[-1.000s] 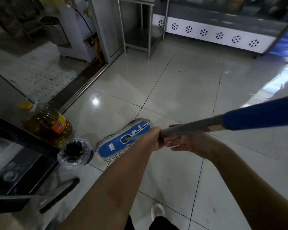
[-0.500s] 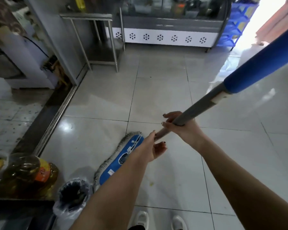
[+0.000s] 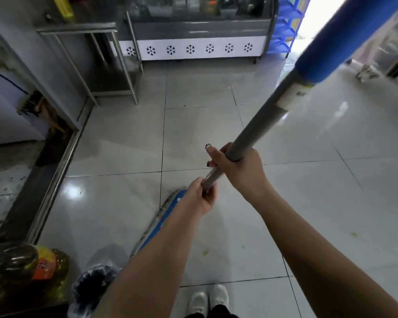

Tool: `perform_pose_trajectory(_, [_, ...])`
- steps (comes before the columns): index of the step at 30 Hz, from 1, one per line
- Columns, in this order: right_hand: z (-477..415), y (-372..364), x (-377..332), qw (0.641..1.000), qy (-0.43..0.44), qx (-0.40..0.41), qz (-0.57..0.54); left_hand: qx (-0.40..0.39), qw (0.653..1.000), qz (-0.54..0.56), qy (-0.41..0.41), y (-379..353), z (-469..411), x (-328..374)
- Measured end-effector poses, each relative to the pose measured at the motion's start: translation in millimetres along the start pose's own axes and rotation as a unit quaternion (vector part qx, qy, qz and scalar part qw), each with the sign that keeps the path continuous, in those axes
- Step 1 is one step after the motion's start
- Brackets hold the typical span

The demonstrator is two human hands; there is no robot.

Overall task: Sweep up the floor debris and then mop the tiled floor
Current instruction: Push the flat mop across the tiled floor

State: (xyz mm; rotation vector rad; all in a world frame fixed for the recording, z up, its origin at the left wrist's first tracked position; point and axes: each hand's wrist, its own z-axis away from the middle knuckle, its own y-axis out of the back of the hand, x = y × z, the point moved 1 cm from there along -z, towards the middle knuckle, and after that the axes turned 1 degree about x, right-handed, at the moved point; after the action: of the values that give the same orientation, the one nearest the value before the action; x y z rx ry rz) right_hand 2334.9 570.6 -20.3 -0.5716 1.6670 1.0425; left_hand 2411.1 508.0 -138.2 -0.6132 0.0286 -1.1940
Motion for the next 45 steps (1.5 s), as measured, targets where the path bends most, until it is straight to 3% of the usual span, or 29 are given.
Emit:
perform_pose_trajectory(8, [-4.7,22.8,-27.2,0.995,0.014,0.064,0.07,-0.006,0.998,-0.025,0.062,-37.0,27.7,-8.2])
perform_pose_trajectory(12, [10.1,27.1,-36.1,0.987,0.017,0.102,0.125,-0.054,0.984,-0.116,0.127,-39.2,33.9,-17.5])
perform_pose_trajectory(17, [24.5,17.2,-49.5,0.969,-0.001,0.171,0.176,-0.06,0.958,-0.225,0.169,-35.3,33.3,-22.5])
perform_pose_trajectory(23, [47.9,0.0,-67.9,0.927,-0.073,0.285,0.233,-0.113,0.898,-0.358,0.23,-28.4,46.6,-21.0])
perform_pose_trajectory(31, [94.7,6.9,-74.1,0.879,-0.156,0.403,0.203,-0.147,0.8,-0.515,0.269,-20.7,83.5,-43.4])
perform_pose_trajectory(45, [154.7,43.0,-33.5,0.876,-0.243,0.397,0.127,-0.132,0.708,-0.64,0.269,1.3,79.2,-95.6])
